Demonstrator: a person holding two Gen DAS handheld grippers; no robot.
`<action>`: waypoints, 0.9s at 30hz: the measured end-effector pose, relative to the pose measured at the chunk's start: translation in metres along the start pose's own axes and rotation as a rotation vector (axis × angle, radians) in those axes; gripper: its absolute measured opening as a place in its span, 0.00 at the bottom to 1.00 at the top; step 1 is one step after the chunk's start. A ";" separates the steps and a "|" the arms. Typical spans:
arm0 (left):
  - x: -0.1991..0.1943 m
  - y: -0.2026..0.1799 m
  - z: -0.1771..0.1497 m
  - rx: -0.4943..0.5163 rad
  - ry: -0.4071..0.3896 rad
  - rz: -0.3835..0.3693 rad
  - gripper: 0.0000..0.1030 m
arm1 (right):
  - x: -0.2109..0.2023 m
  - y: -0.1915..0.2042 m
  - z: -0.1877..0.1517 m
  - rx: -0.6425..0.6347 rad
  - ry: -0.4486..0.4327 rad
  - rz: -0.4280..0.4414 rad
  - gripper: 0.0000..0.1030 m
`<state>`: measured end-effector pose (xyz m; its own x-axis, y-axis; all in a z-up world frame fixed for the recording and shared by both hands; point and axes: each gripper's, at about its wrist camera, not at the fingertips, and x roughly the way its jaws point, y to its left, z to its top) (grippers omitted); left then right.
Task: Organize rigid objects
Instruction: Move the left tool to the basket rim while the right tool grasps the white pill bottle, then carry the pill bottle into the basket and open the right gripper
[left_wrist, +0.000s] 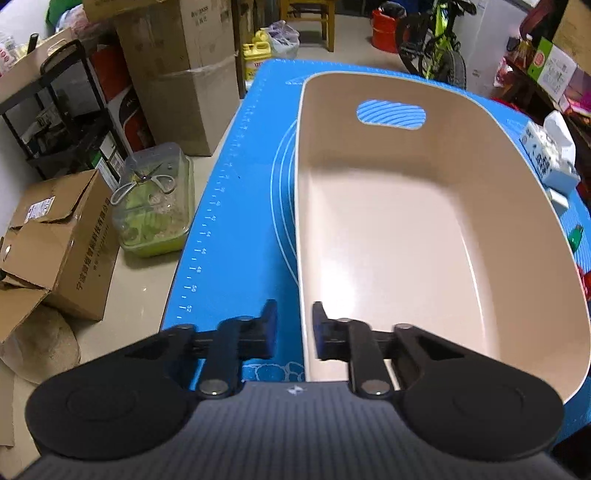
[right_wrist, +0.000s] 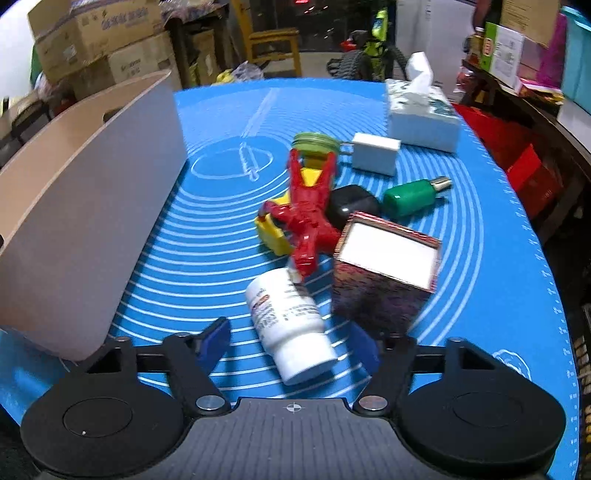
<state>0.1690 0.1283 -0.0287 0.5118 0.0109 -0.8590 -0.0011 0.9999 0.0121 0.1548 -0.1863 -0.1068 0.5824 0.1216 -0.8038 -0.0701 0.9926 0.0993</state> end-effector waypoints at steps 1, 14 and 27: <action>0.000 0.000 0.000 0.004 0.003 -0.002 0.15 | 0.003 0.002 0.001 -0.016 0.009 -0.003 0.65; 0.002 0.001 0.002 0.027 -0.001 -0.033 0.05 | 0.003 0.020 0.005 -0.098 0.018 -0.003 0.43; 0.003 0.000 0.001 0.041 -0.007 -0.027 0.05 | -0.045 0.031 0.008 -0.073 -0.023 0.078 0.43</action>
<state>0.1712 0.1280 -0.0308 0.5172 -0.0165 -0.8557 0.0484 0.9988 0.0099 0.1330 -0.1607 -0.0624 0.5915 0.1991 -0.7813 -0.1746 0.9777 0.1170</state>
